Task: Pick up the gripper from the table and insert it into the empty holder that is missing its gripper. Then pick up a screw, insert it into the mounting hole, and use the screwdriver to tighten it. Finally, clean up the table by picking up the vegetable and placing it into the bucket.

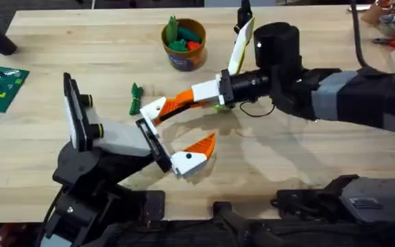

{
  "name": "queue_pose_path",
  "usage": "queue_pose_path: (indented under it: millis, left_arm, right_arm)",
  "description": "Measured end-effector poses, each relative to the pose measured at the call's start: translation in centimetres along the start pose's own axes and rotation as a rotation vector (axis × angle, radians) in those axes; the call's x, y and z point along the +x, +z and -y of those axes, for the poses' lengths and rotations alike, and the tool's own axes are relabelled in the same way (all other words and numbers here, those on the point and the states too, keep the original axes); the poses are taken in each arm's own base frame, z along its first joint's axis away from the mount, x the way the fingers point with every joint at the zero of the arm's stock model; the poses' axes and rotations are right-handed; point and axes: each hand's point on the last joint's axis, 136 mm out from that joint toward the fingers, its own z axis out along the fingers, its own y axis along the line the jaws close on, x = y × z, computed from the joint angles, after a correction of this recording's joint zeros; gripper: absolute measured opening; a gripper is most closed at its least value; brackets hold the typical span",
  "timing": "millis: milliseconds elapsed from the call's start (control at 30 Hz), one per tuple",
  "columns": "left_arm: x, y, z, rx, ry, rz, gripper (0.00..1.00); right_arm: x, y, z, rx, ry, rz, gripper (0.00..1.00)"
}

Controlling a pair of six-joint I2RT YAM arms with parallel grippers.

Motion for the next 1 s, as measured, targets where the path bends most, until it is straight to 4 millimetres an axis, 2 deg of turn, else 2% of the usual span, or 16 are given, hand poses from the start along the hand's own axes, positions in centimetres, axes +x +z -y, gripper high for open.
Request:
queue_pose_path:
  millis: [433, 733, 1000]
  left_arm:
    - [-0.02, 0.00, -0.05, -0.003, 0.000, 0.001, 0.984]
    - [-0.03, 0.00, -0.02, -0.002, 0.005, 0.001, 0.984]
    - [-0.03, 0.00, 0.04, 0.002, 0.009, 0.000, 0.984]
  right_arm:
    - [0.03, 0.05, -0.04, -0.001, 0.007, -0.001, 0.014]
    - [0.30, 0.15, -0.05, -0.002, 0.025, -0.011, 0.214]
    - [0.42, 0.19, -0.03, -0.002, 0.027, -0.014, 0.273]
